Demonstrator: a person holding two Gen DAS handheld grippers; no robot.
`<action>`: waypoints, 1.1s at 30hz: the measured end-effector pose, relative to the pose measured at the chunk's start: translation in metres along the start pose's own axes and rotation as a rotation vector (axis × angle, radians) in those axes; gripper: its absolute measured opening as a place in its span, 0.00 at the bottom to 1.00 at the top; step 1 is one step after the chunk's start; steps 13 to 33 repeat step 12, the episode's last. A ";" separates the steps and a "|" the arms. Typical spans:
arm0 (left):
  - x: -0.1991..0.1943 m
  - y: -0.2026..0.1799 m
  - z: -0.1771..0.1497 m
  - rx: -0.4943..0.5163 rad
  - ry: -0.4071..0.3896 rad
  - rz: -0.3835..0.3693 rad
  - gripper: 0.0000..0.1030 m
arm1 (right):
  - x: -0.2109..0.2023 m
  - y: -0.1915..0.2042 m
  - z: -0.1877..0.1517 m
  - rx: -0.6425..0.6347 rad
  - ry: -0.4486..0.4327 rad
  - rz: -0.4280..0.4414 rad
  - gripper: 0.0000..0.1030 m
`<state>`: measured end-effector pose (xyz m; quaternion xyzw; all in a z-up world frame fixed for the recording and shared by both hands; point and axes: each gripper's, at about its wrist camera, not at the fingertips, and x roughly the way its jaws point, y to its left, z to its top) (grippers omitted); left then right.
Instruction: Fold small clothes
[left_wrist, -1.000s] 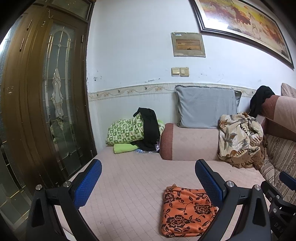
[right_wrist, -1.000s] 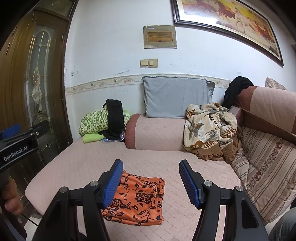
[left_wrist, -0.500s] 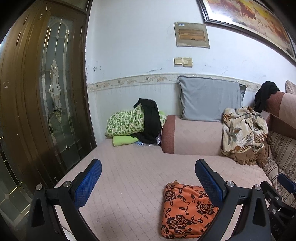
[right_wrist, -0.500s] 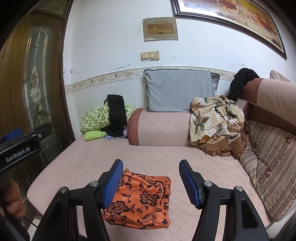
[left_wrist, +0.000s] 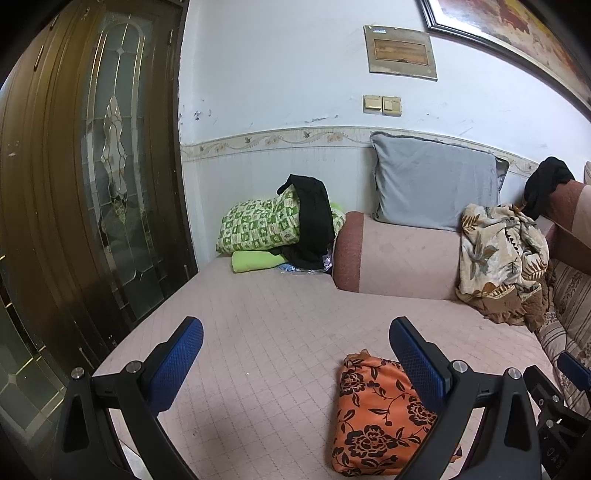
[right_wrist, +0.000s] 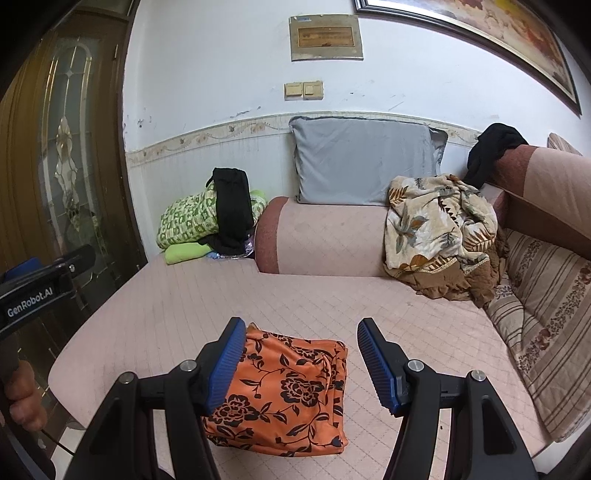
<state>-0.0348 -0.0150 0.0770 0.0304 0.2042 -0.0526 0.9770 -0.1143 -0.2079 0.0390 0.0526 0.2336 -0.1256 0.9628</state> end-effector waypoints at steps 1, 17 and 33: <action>0.002 0.000 0.000 -0.001 0.006 -0.005 0.98 | 0.001 0.000 0.000 0.000 0.002 -0.001 0.65; 0.055 0.014 -0.008 -0.067 0.079 -0.062 0.98 | 0.048 -0.014 -0.005 0.022 0.050 -0.008 0.65; 0.055 0.014 -0.008 -0.067 0.079 -0.062 0.98 | 0.048 -0.014 -0.005 0.022 0.050 -0.008 0.65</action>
